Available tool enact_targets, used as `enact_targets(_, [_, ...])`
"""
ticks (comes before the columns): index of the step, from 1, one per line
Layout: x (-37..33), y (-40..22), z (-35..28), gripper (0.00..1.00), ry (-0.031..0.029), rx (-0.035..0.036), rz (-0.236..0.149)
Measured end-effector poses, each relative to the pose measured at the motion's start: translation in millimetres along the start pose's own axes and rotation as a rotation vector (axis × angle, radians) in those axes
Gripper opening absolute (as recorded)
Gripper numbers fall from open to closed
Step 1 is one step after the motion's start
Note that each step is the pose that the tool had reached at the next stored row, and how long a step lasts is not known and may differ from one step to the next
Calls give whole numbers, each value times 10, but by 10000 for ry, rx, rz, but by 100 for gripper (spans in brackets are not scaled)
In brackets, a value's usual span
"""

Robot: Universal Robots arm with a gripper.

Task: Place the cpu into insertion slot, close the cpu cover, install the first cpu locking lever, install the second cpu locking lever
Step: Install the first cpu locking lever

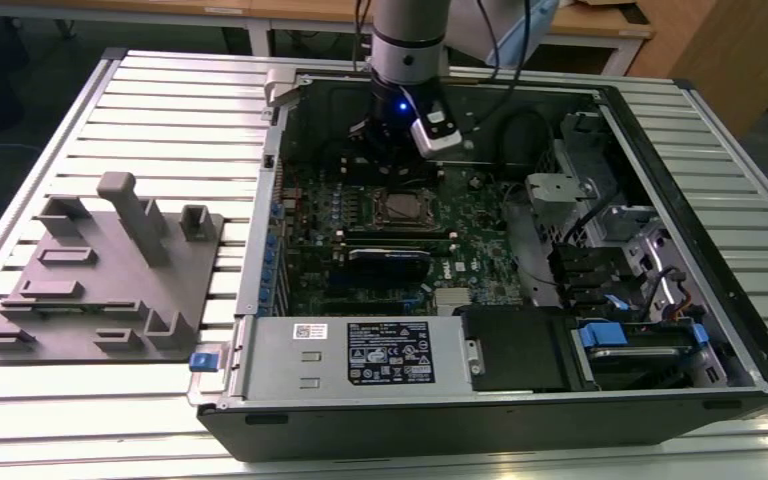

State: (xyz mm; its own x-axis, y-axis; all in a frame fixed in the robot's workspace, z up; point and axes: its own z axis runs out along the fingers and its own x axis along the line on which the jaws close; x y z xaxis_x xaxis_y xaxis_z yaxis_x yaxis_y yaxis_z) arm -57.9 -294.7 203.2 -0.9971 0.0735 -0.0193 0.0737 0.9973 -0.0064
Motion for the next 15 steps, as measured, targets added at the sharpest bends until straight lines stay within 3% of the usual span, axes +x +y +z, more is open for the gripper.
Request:
enact_targets(10, [86,-7,-103,10,-6,-81,1])
enact_targets(13, [107,-9,-118,10,-3,-132,2])
enact_targets(15, [110,-9,-119,10,3,-222,2])
